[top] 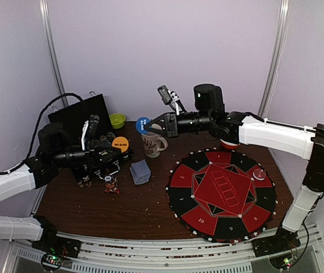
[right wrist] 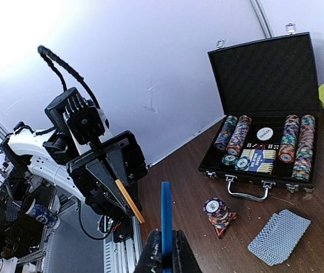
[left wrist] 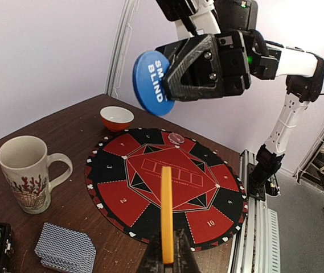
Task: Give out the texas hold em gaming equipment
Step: Pick up the small blind button, then place the small blind button at position10.
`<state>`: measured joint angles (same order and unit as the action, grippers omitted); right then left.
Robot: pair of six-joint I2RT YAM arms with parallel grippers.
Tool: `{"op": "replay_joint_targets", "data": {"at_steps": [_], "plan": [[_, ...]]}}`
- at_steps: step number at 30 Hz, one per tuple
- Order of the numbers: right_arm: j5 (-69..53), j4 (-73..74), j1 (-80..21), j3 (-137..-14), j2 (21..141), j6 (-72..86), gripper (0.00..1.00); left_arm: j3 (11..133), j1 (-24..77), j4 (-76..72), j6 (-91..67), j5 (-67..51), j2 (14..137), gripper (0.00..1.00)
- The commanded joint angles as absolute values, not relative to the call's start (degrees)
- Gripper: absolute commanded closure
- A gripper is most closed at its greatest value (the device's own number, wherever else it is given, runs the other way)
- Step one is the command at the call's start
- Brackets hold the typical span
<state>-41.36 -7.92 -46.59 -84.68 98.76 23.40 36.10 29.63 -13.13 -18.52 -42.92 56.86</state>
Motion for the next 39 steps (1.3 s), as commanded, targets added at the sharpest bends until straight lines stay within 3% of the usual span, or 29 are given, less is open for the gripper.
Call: {"op": "replay_joint_targets", "data": {"at_steps": [1, 11, 22, 39], "plan": [[-38.57, -6.35, -43.2, -83.3, 94.19, 26.45, 1.0, 35.94, 29.66, -12.46, -17.03, -36.34, 56.82, 1.0], [-18.81, 21.55, -30.64, -71.78, 77.88, 32.02, 1.0, 39.28, 24.69, -8.55, -16.03, -11.51, 56.84, 1.0], [-10.23, 40.33, -20.33, -59.21, 62.26, 37.61, 1.0, 45.11, 17.45, -1.33, -14.01, 14.6, 57.07, 1.0], [-19.28, 39.43, -16.17, -63.61, 66.09, 21.89, 1.0, 41.15, 11.46, -3.28, -15.38, 13.96, 53.07, 1.0]]}}
